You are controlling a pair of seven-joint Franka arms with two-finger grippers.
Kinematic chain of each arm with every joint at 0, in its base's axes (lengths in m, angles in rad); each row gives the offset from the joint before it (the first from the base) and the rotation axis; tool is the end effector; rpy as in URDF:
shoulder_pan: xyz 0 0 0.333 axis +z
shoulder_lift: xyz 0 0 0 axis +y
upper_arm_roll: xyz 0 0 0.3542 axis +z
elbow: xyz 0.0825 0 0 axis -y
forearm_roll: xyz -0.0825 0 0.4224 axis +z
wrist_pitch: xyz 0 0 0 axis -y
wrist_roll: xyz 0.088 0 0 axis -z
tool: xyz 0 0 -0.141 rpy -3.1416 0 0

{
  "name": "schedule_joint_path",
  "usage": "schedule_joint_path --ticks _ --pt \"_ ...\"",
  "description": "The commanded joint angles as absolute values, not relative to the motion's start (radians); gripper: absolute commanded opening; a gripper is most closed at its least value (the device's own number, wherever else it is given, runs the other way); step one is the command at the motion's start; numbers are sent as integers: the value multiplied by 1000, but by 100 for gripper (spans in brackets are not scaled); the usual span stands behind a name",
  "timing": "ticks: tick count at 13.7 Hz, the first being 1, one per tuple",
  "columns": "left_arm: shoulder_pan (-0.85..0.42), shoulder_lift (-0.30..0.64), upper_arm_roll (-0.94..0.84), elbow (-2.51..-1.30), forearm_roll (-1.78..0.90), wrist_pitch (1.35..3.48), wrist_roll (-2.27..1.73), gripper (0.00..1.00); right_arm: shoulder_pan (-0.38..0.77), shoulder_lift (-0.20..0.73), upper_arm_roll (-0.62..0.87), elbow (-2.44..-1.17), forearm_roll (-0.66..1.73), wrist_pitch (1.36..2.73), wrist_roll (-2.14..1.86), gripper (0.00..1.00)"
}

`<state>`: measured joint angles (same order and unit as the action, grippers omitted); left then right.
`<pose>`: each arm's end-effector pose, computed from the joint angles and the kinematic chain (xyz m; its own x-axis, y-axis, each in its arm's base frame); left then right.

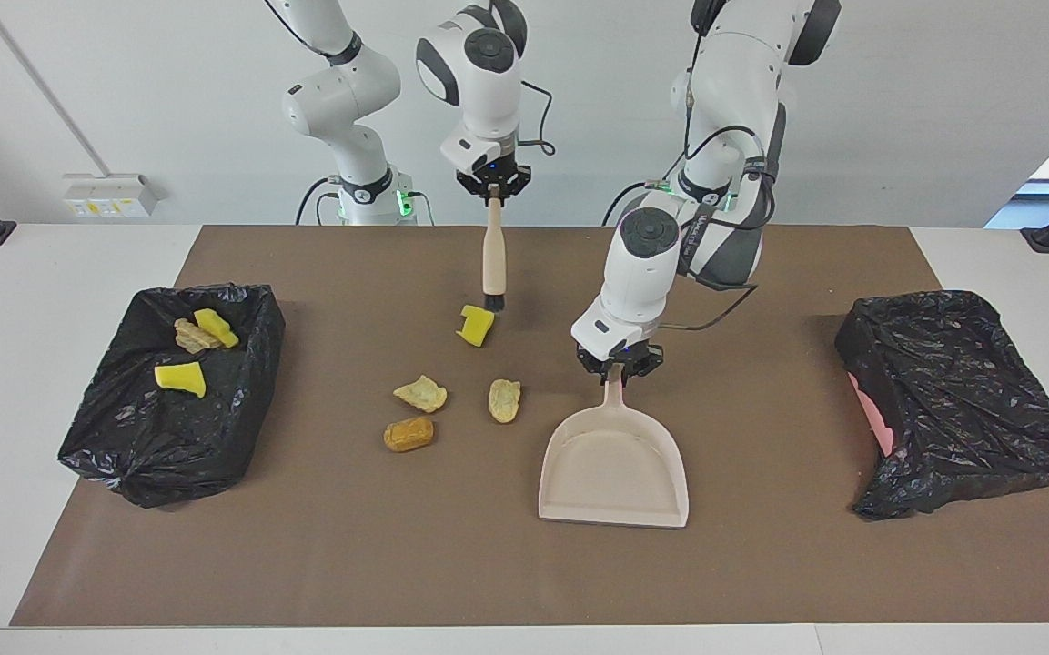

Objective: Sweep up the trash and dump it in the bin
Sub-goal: 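Grasp the dustpan with the left gripper while the right gripper grasps the brush, then sweep the remaining crumbs into the dustpan with the right gripper's brush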

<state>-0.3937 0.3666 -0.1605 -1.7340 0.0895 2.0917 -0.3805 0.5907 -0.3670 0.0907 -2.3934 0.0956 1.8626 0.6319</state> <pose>0.6007 -0.3536 0.3529 0.9784 -0.2066 0.0040 -0.2064 -0.9783 -0.0201 0.3269 0.2792 0.4274 0.9864 0.0012 -0.1643 0.0102 -0.9985 0.0543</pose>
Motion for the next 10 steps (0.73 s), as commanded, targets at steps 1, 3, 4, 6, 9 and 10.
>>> schedule_joint_path --ticks 1,3,4,6,9,10 --pt "-396 284 -146 -1741 107 1959 -216 0 425 -341 106 -2381 -26 1874 444 0" --pt "-371 241 -146 -1744 107 1873 -68 0 350 -267 104 -2307 -159 1868 336 0" --pt "-368 218 -146 -1749 107 1824 24 0 300 -237 104 -2275 -219 1868 248 0" --pt "-350 190 -146 -1755 107 1735 211 0 206 -169 104 -2226 -253 1891 128 0" --pt "-348 183 -146 -1773 107 1717 382 0 158 -4 101 -2131 -372 1974 100 0" --pt "-348 166 -146 -1793 107 1710 435 0 138 52 100 -2093 -403 2006 80 0"
